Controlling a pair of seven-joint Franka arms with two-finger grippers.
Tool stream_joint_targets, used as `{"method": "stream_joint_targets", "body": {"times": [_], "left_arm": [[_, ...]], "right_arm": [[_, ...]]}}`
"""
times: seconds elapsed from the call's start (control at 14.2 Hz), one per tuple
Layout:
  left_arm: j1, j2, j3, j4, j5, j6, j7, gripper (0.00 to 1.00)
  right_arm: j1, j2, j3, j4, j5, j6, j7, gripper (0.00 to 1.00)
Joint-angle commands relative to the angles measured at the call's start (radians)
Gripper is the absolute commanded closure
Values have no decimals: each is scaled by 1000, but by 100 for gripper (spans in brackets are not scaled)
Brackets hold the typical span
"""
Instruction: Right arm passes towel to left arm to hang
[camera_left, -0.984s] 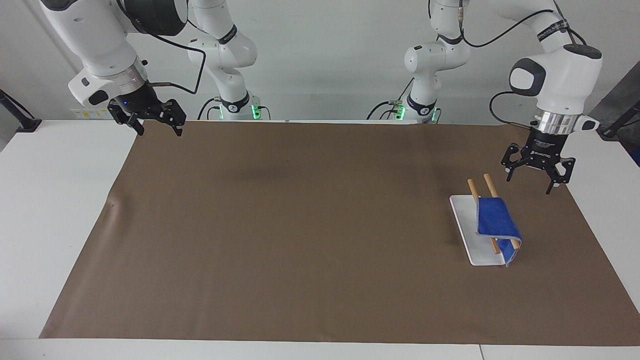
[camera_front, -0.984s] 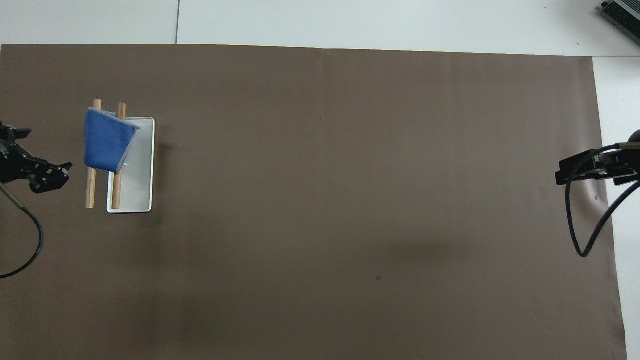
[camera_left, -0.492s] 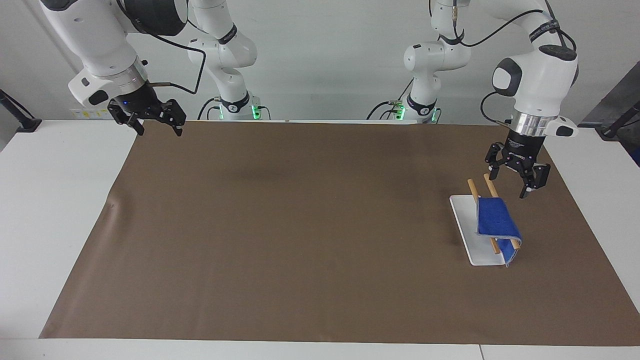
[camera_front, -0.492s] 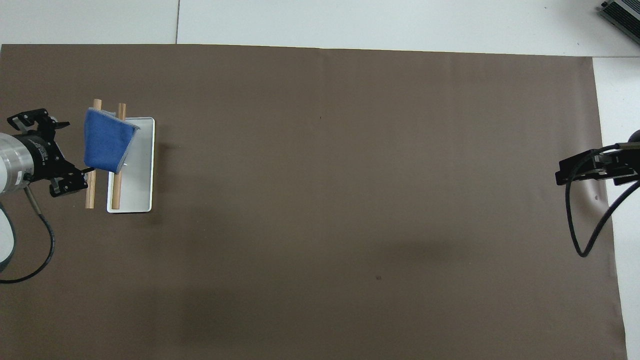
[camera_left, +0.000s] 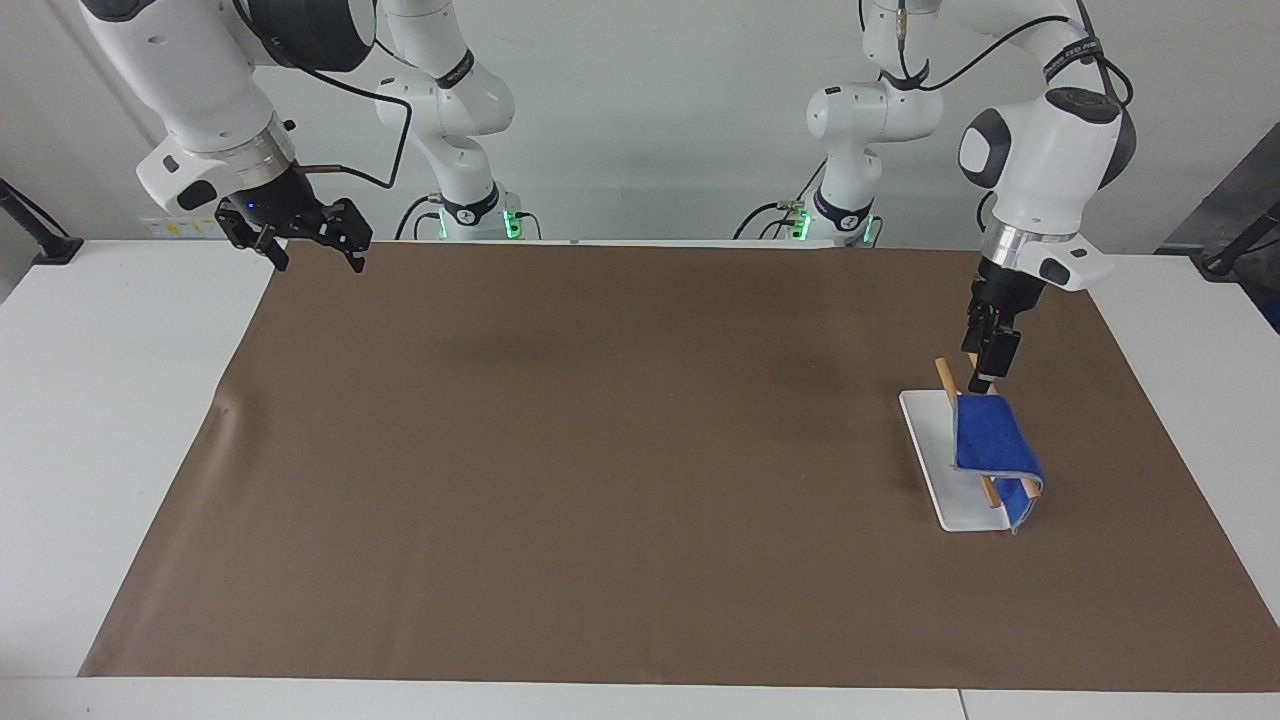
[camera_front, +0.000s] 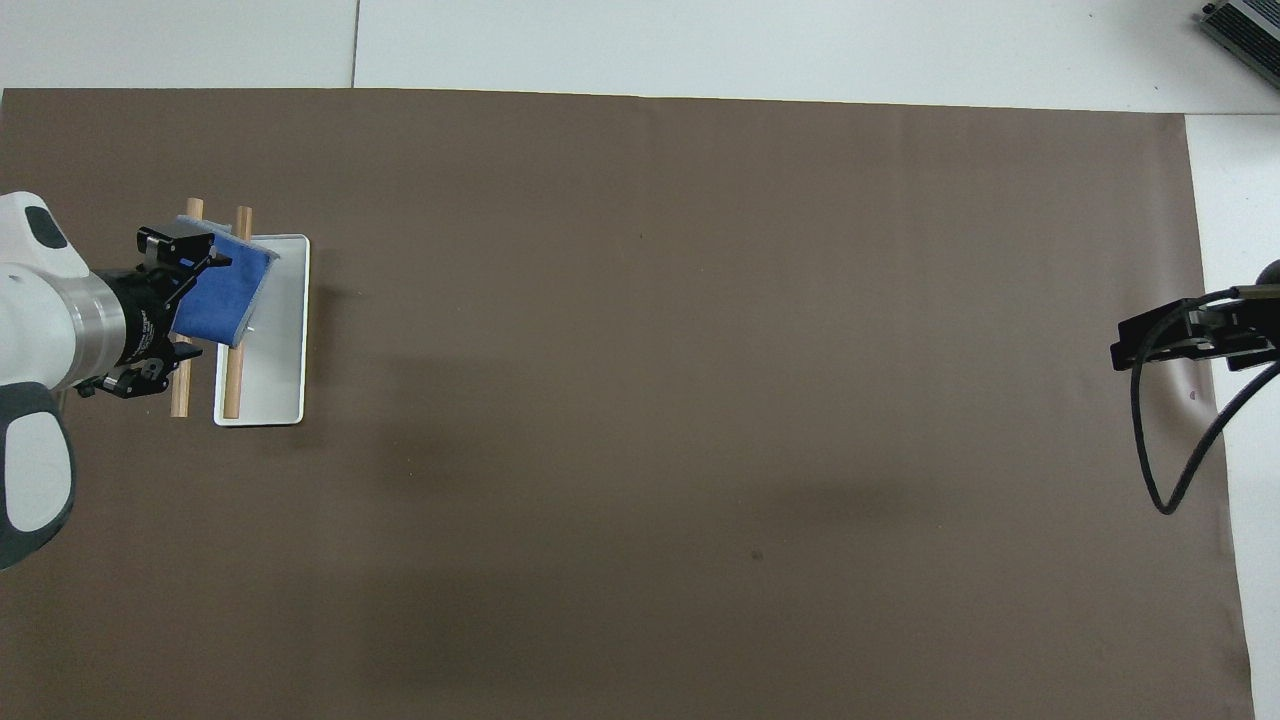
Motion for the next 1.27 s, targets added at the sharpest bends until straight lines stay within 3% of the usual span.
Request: {"method": "stream_joint_targets", "body": {"times": [0.0, 0.28, 0.56, 0.77, 1.2], "left_arm": [[-26, -1, 9, 61, 17, -80, 264, 0], [-52, 6, 10, 154, 17, -181, 711, 0], [-52, 69, 12, 372, 17, -405, 1028, 0], [-54, 80, 14, 466, 22, -509, 1064, 0], [-74, 69, 23, 536, 22, -768, 1233, 0]], "right_arm": [[-11, -6, 3, -2, 21, -2, -13, 0], [-11, -6, 3, -2, 21, -2, -13, 0], [-11, -6, 3, -2, 21, -2, -13, 0], [-11, -6, 3, -2, 21, -2, -13, 0], [-11, -6, 3, -2, 21, -2, -13, 0]]}}
